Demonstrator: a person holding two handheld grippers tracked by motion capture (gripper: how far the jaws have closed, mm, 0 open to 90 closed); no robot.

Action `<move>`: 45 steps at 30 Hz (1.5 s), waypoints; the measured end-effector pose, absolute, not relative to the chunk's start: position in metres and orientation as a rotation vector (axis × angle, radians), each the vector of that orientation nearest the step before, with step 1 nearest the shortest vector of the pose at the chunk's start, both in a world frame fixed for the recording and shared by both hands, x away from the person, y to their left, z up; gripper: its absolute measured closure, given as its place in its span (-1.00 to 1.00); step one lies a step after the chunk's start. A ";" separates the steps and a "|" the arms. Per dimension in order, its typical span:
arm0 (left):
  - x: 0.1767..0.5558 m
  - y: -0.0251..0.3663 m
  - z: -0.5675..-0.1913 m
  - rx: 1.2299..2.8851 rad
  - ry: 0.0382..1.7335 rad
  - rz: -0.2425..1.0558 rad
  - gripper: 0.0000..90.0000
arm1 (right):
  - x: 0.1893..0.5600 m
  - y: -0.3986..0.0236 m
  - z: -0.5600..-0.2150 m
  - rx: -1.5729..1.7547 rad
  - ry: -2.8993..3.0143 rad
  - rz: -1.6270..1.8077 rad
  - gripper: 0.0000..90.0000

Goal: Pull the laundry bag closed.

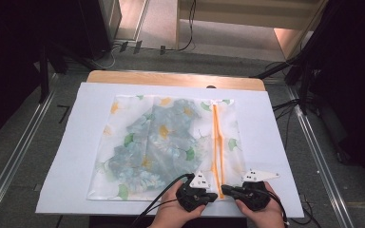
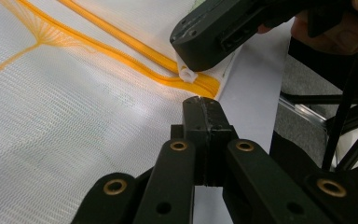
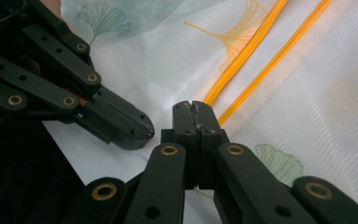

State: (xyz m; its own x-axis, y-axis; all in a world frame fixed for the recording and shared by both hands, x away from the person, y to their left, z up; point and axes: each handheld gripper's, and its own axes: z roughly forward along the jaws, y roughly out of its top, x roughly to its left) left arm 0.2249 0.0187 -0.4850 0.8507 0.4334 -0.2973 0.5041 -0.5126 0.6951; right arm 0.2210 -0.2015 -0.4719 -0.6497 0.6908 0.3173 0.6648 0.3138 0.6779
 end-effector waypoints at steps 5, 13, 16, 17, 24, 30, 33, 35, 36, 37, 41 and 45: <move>0.226 0.019 -0.486 2.178 0.681 -0.119 1.00 | 0.222 -0.200 -0.471 1.301 2.510 1.269 1.00; 0.226 0.019 -0.486 2.177 0.682 -0.121 1.00 | 0.224 -0.199 -0.469 1.303 2.487 1.279 1.00; 0.226 0.019 -0.485 2.180 0.682 -0.121 1.00 | 0.225 -0.197 -0.469 1.291 2.486 1.267 1.00; 0.226 0.019 -0.486 2.178 0.681 -0.121 1.00 | 0.225 -0.196 -0.468 1.290 2.484 1.269 1.00; 0.226 0.019 -0.486 2.176 0.681 -0.120 1.00 | 0.228 -0.198 -0.466 1.290 2.457 1.275 1.00; 0.226 0.019 -0.486 2.178 0.680 -0.122 1.00 | 0.234 -0.201 -0.466 1.294 2.427 1.281 1.00; 0.227 0.020 -0.486 2.181 0.680 -0.126 1.00 | 0.237 -0.200 -0.465 1.302 2.420 1.286 1.00; 0.227 0.020 -0.485 2.182 0.681 -0.128 1.00 | 0.239 -0.199 -0.464 1.306 2.410 1.288 1.00; 0.227 0.019 -0.486 2.175 0.684 -0.131 1.00 | 0.241 -0.197 -0.462 1.307 2.393 1.286 1.00; 0.227 0.019 -0.486 2.176 0.684 -0.131 1.00 | 0.242 -0.197 -0.461 1.307 2.391 1.287 1.00; 0.226 0.020 -0.486 2.180 0.679 -0.122 1.00 | 0.247 -0.194 -0.462 1.323 2.390 1.273 1.00; 0.225 0.019 -0.486 2.171 0.678 -0.116 1.00 | 0.251 -0.194 -0.460 1.324 2.376 1.271 1.00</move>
State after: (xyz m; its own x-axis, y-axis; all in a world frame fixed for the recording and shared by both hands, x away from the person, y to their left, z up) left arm 0.2254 0.0192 -0.4860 0.8495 0.4295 -0.3065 0.5069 -0.5032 0.6999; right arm 0.2514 -0.1940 -0.4596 -0.6035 0.7532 0.2616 0.6356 0.2563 0.7283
